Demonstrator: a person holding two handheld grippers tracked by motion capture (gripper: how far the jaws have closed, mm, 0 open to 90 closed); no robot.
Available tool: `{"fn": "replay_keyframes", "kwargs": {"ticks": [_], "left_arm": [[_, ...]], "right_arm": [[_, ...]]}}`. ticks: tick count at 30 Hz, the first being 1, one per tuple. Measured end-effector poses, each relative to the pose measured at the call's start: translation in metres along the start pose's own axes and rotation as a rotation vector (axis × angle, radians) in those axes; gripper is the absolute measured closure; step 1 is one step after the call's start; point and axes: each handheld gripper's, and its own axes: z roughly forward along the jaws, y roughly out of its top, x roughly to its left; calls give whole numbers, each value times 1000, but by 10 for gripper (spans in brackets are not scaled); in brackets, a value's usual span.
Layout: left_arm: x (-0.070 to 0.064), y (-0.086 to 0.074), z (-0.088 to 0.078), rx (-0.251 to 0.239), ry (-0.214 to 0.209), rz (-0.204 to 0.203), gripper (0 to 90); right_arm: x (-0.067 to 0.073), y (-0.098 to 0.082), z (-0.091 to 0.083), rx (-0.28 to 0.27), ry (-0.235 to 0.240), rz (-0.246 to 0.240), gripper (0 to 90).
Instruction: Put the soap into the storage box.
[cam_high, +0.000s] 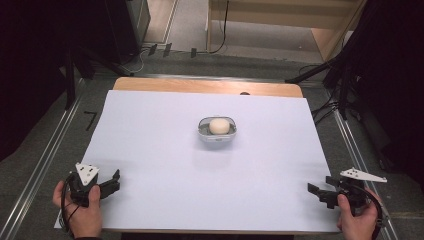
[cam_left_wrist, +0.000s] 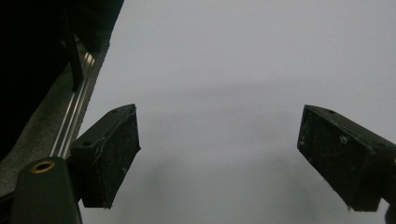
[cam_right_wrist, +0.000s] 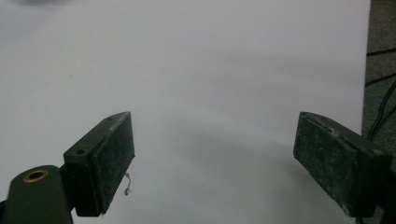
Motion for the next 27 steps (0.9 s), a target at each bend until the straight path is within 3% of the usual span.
{"fn": "replay_keyframes", "kwargs": {"ticks": [4, 9, 14, 19, 23, 27], "left_arm": [[-1, 0, 0, -2, 8, 9, 138], [-4, 0, 0, -5, 17, 24, 138], [-4, 0, 0, 4, 12, 38, 140], [-7, 0, 1, 8, 38, 59, 140], [-11, 0, 1, 5, 56, 86, 141], [-12, -1, 0, -2, 69, 88, 140]], "right_arm": [[1, -6, 4, -65, 32, 50, 135], [10, -7, 14, -36, -56, -16, 134], [9, -10, 12, -47, -133, 33, 135], [5, -12, 7, -100, -88, 49, 135], [4, -13, 7, -103, -68, 53, 136], [5, -14, 6, -105, -57, 47, 138]]}}
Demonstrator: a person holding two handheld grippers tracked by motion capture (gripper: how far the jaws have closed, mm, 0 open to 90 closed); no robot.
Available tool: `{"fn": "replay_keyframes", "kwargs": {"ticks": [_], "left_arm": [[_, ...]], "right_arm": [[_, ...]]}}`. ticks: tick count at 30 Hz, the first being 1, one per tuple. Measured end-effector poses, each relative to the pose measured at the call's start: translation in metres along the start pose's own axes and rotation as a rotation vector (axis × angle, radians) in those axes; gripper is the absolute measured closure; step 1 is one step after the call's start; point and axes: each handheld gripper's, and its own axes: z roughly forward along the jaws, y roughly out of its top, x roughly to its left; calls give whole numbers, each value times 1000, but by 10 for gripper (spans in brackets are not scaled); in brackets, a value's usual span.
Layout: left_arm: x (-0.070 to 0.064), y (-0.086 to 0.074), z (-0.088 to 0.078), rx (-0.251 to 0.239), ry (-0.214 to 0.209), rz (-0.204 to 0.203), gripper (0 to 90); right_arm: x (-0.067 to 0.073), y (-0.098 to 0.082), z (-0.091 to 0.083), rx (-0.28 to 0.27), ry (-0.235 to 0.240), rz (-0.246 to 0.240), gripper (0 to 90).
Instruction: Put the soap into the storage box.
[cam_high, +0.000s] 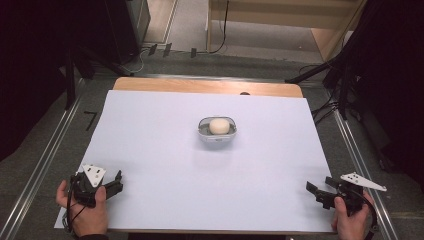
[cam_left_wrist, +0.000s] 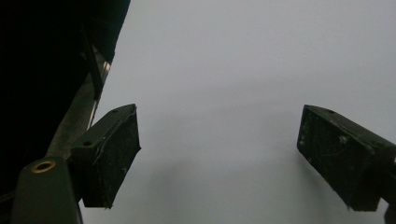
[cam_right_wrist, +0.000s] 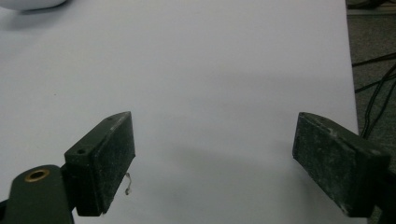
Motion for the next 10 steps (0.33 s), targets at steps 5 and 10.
{"fn": "replay_keyframes", "kwargs": {"ticks": [5, 10], "left_arm": [[3, 0, 0, 5, -14, -22, 140], [2, 0, 0, 4, 2, -17, 137]], "right_arm": [[0, -1, 0, 6, 8, 7, 139], [0, -2, 0, -2, -13, 10, 142]]}}
